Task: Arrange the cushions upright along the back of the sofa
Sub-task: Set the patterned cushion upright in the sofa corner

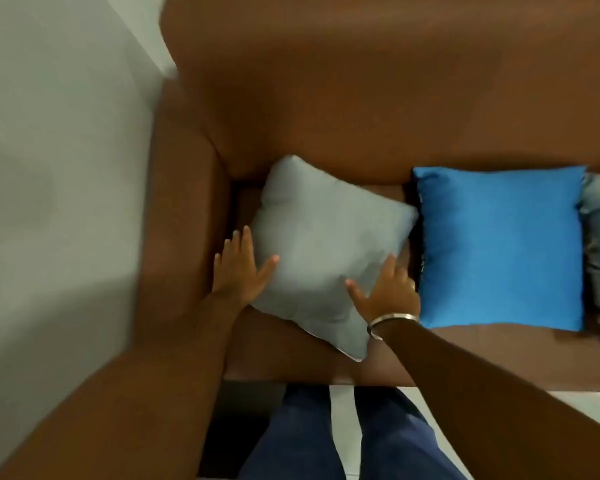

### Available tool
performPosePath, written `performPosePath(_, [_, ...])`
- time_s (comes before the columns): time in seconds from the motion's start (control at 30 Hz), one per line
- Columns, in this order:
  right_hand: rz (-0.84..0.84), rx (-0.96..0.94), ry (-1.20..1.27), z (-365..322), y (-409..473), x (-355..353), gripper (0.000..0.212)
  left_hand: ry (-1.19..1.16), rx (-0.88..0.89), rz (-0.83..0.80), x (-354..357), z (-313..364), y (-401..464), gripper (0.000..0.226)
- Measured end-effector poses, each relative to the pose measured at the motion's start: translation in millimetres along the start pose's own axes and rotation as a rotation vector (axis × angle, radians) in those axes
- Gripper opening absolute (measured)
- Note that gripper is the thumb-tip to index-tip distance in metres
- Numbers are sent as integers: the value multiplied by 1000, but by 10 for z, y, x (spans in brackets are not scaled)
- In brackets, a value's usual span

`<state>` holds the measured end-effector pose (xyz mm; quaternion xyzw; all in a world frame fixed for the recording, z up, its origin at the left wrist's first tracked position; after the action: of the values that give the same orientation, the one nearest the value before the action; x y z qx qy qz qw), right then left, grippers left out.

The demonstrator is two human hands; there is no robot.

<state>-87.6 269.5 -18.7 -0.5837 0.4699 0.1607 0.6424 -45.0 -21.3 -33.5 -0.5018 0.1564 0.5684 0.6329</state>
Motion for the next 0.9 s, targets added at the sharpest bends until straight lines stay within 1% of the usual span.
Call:
performPosePath(0.07, [-126, 259, 246, 270, 210, 477, 114, -152, -72, 48, 272, -292, 130, 103])
performPosePath(0.1, [-210, 318, 390, 358, 253, 711, 108, -228, -89, 82, 378, -413, 166, 106])
performPosePath(0.13, [-310, 366, 513, 405, 295, 895, 101, -289, -99, 89, 439, -483, 177, 108])
performPosePath(0.17, [-347, 381, 619, 405, 358, 1045, 97, -319, -102, 102, 509, -551, 217, 109])
performPosePath(0.23, [-402, 386, 748, 346, 404, 1107, 93, -338, -134, 82, 508, -565, 244, 110])
performPosePath(0.3, [-471, 372, 775, 305, 370, 961, 90, -432, -176, 22, 369, -491, 223, 111])
performPosePath(0.33, [-512, 367, 744, 306, 332, 804, 86, -483, -187, -20, 266, -440, 207, 112])
performPosePath(0.43, [-610, 271, 669, 272, 313, 25, 70, -551, -221, -181, -274, -266, 179, 117])
performPosePath(0.5, [-677, 248, 775, 229, 422, -515, 61, -628, -300, -268, -710, -299, 187, 112])
performPosePath(0.53, [-674, 260, 884, 184, 515, -765, 53, -716, -313, -297, -918, -289, 189, 109])
performPosePath(0.57, [-669, 256, 956, 108, 625, -935, 47, -842, -316, -292, -1033, -300, 221, 107])
performPosePath(0.6, [-648, 223, 950, 1, 742, -1059, 44, -966, -317, -225, -1096, -308, 281, 103])
performPosePath(0.63, [-617, 196, 921, -124, 840, -1135, 42, -1058, -309, -111, -1099, -309, 349, 95])
performPosePath(0.7, [-590, 155, 870, -380, 969, -1065, 43, -1152, -245, 124, -914, -251, 494, 57])
performPosePath(0.73, [-571, 112, 851, -501, 1014, -976, 48, -1189, -210, 209, -751, -184, 559, 50])
performPosePath(0.8, [-473, -6, 826, -657, 1150, -749, 57, -1206, -152, 326, -465, -54, 695, 60])
performPosePath(0.87, [-284, -202, 755, -804, 1241, -645, 50, -1188, -146, 425, -344, -10, 867, 67])
performPosePath(0.9, [-207, -260, 761, -868, 1256, -644, 45, -1153, -141, 464, -346, -4, 943, 67])
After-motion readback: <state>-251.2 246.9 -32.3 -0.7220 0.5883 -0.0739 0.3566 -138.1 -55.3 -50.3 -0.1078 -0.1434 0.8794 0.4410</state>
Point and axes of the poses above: each hand's wrist, its own y-axis towards the middle knuckle, its own x-axis out of the palm, z = x × y, the point moved 6 cm from there along y, towards the middle knuckle, and after that the axes turned 15 degrees about x, right-handed, at the moved point
